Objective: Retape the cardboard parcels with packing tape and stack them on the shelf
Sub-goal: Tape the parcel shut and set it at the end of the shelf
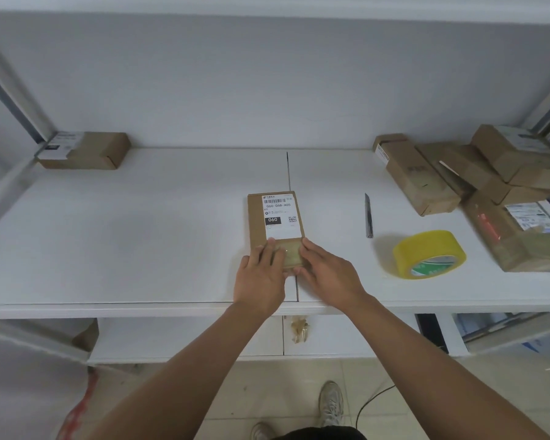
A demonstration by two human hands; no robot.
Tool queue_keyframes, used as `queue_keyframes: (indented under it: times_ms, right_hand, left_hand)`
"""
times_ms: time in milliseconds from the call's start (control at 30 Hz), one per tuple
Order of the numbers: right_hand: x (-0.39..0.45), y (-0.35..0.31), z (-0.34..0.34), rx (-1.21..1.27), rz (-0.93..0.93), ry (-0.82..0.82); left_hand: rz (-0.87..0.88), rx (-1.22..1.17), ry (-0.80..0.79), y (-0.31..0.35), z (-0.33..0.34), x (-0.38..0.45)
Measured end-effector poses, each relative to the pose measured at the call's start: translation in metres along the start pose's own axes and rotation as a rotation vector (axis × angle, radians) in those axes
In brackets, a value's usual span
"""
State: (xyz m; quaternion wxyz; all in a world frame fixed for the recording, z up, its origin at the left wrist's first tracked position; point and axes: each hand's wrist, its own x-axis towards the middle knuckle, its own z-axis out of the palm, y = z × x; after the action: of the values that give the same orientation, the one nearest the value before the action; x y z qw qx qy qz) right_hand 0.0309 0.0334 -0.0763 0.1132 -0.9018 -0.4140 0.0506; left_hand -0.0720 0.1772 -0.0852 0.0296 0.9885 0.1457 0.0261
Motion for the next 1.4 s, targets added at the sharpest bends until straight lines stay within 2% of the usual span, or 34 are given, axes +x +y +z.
queue_keyframes:
  times_ms: [133, 233, 367, 467, 567, 733, 833, 867, 900, 967, 1000, 1133, 1200, 1300, 1400]
  right_hand:
    - [0.004, 0.003, -0.007, -0.038, -0.039, -0.008]
    - [0.007, 0.003, -0.004, 0.072, -0.009, 0.051]
    - [0.030, -0.006, -0.003, 0.304, 0.121, 0.144]
    - [0.050, -0.005, -0.001, 0.391, 0.214, 0.087]
    - [0.058, -0.004, 0.005, 0.479, 0.257, 0.061]
    - [0.054, -0.017, 0.016, 0.606, 0.350, 0.144]
    - [0.050, -0.039, 0.019, 0.656, 0.476, 0.158]
    - [0.050, -0.045, 0.021, 0.613, 0.521, 0.148]
    - [0.050, -0.051, 0.022, 0.566, 0.559, 0.142]
    - [0.051, -0.060, 0.026, 0.556, 0.607, 0.191]
    - [0.052, -0.064, 0.027, 0.582, 0.602, 0.229]
    - [0.058, -0.081, 0.021, 0.790, 0.478, 0.329]
    - [0.061, -0.093, 0.015, 0.982, 0.407, 0.247]
    - [0.067, -0.103, 0.006, 1.282, 0.402, 0.147]
    - [0.077, -0.101, -0.002, 1.341, 0.384, 0.095]
  left_hand:
    - [0.026, -0.009, 0.054, -0.003, -0.004, 0.006]
    - [0.064, 0.018, 0.103, -0.008, -0.001, 0.010]
    - [0.124, 0.008, 0.201, -0.017, 0.009, 0.014]
    - [0.188, -0.025, 0.247, -0.024, 0.013, 0.016]
    - [0.257, -0.068, 0.262, -0.032, 0.016, 0.021]
    - [0.317, -0.043, 0.215, -0.051, 0.017, 0.029]
    - [0.335, -0.158, 0.203, -0.063, 0.017, 0.025]
    - [0.281, -0.281, 0.214, -0.065, 0.018, 0.023]
    - [0.155, -0.450, 0.194, -0.065, 0.014, 0.021]
    - [-0.196, -0.809, 0.059, -0.064, 0.008, 0.023]
    - [-0.301, -0.946, 0.005, -0.065, 0.008, 0.026]
    - [-0.466, -1.339, -0.009, -0.079, -0.004, 0.034]
    - [-0.520, -1.473, 0.010, -0.090, -0.011, 0.033]
    - [-0.559, -1.571, 0.070, -0.106, -0.021, 0.033]
    - [-0.646, -1.742, 0.062, -0.123, -0.031, 0.033]
